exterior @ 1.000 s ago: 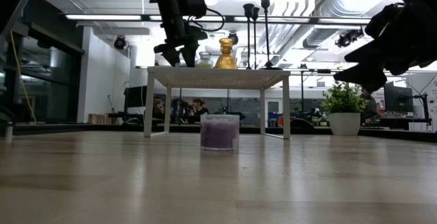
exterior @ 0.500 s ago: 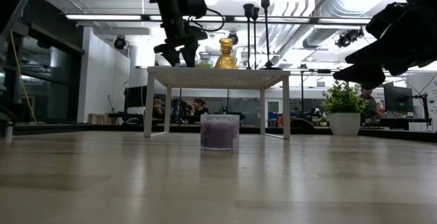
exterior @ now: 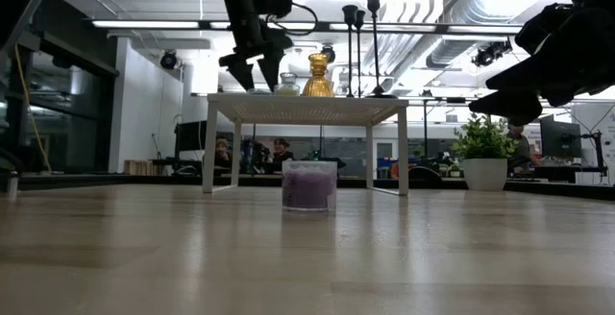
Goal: Pick & Place candle stick holders
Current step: Put the violet scented candle on the shelf
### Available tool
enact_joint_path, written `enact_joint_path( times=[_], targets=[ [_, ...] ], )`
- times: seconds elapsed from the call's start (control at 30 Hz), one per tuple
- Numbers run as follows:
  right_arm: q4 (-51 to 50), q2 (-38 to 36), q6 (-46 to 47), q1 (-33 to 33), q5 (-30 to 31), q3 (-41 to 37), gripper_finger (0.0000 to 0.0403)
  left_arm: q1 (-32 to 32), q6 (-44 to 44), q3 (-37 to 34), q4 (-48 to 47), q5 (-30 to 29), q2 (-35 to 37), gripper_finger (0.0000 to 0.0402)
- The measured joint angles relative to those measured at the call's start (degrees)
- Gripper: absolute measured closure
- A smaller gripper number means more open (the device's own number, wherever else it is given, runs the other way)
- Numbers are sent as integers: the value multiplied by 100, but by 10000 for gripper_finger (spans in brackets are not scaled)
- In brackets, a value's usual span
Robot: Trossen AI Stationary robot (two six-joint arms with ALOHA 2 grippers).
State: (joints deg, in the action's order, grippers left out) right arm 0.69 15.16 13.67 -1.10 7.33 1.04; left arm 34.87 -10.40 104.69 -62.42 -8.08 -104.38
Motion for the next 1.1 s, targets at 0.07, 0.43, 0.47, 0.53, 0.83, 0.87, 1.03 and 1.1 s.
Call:
enact_joint_path(
  times=[0.07, 0.43, 0.47, 0.53, 0.83, 0.87, 1.03, 1.1],
  targets=[
    [-2, 0, 0, 0, 0, 0, 100, 0, 12, 133, -104, -4, 2, 57],
    [-4, 0, 0, 0, 0, -2, 100, 2, 8, 825, -1432, 17, 9, 51],
    [-4, 0, 0, 0, 0, -2, 100, 1, -17, 888, -1598, 114, 12, 51],
    [-2, 0, 0, 0, -3, -2, 100, 2, -34, 970, -1920, 387, 49, 51],
    [-2, 0, 0, -2, -7, -4, 100, -512, -501, 862, -2368, 749, 444, 51],
    [-2, 0, 0, -2, -5, -4, 100, -608, -591, 862, -2373, 730, 475, 51],
    [0, 0, 0, -2, -4, -4, 100, -1237, -1075, 858, -2409, 364, 496, 51],
    [9, 0, 0, -2, -4, -4, 100, -1495, -1262, 858, -2428, 189, 496, 51]
  ],
)
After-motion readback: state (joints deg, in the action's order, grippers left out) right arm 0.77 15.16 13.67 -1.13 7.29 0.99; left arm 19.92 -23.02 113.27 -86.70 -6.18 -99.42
